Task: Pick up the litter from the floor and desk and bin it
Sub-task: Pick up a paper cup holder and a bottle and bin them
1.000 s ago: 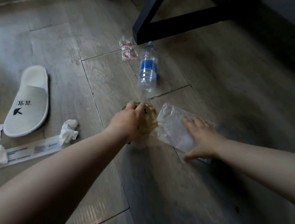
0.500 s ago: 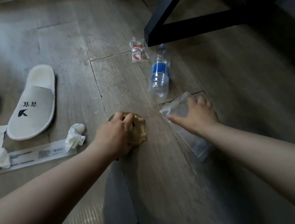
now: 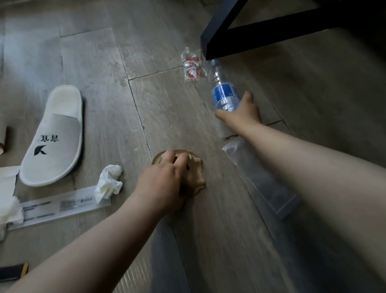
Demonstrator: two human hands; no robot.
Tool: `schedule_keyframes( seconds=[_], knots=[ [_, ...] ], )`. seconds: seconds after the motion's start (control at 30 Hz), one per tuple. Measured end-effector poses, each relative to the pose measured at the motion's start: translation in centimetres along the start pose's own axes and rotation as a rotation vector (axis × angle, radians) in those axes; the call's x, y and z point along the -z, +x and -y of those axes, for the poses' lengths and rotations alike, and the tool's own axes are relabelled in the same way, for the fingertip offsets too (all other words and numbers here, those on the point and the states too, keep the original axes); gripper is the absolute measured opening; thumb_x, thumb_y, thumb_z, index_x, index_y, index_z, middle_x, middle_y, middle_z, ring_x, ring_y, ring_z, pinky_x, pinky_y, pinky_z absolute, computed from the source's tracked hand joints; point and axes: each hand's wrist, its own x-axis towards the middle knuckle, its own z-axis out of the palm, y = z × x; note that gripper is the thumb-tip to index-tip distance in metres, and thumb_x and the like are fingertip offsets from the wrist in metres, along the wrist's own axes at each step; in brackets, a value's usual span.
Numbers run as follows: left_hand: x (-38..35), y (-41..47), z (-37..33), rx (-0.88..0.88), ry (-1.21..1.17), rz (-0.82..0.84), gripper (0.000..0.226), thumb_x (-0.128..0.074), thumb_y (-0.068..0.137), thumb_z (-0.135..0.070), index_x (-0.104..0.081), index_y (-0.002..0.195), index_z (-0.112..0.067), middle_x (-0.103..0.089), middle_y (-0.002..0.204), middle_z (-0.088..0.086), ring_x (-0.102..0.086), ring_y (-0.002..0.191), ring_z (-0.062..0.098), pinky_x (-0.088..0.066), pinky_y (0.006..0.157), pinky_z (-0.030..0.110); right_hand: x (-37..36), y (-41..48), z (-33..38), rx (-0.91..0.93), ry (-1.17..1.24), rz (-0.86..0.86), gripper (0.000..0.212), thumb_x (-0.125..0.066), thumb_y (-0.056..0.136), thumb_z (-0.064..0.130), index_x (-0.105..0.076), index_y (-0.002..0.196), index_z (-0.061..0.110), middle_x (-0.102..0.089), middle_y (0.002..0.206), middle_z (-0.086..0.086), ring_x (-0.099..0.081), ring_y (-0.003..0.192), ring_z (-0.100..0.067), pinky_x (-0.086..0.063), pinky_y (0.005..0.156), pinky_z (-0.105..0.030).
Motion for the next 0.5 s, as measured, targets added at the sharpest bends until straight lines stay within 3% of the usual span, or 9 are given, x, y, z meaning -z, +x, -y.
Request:
schedule_keyframes(
  seconds=[0.17,0.27,0.33,0.5],
  knots=[
    [0.1,0.1,0.0,-0.004,0.027,-0.006,0.079,-0.069,0.078,-0.04,-0.027,0.142,-0.022,-0.034,0.141,0.005,-0.057,0.107,0.03,-0.048,0.074,0.035,4.3,-4.0,-3.2,0.139,-0.167,0.15,0.092,-0.071,0.081,0.03,-0.013,0.15,0.012,-0.042,0.139,-0.013,-0.051,0.111,-0.023,-0.037,0.081,-0.03],
    [-0.1,0.1,0.1,-0.021,0.043,-0.02,0.082,-0.068,0.077,-0.045,-0.026,0.143,-0.022,-0.035,0.141,0.005,-0.057,0.109,0.03,-0.048,0.074,0.034,5.7,-6.8,-6.5,0.131,-0.25,0.163,0.091,-0.073,0.076,0.033,-0.019,0.148,0.015,-0.046,0.134,-0.011,-0.051,0.102,-0.018,-0.043,0.078,-0.032],
    [-0.1,0.0,0.1,-0.034,0.044,-0.028,0.084,-0.069,0.076,-0.045,-0.025,0.145,-0.022,-0.034,0.142,0.004,-0.056,0.111,0.029,-0.048,0.075,0.033,5.7,-8.3,-8.2,0.118,-0.307,0.172,0.094,-0.072,0.075,0.036,-0.017,0.149,0.015,-0.042,0.138,-0.011,-0.051,0.114,-0.024,-0.046,0.088,-0.037],
    [0.1,-0.1,0.0,-0.034,0.017,-0.026,0.086,-0.071,0.076,-0.038,-0.024,0.146,-0.022,-0.033,0.143,0.005,-0.055,0.113,0.029,-0.051,0.077,0.034,5.5,-9.7,-9.5,0.041,-0.484,0.168,0.108,-0.071,0.074,0.047,-0.005,0.153,0.014,-0.019,0.154,-0.015,-0.023,0.14,-0.034,-0.029,0.109,-0.045]
  ],
)
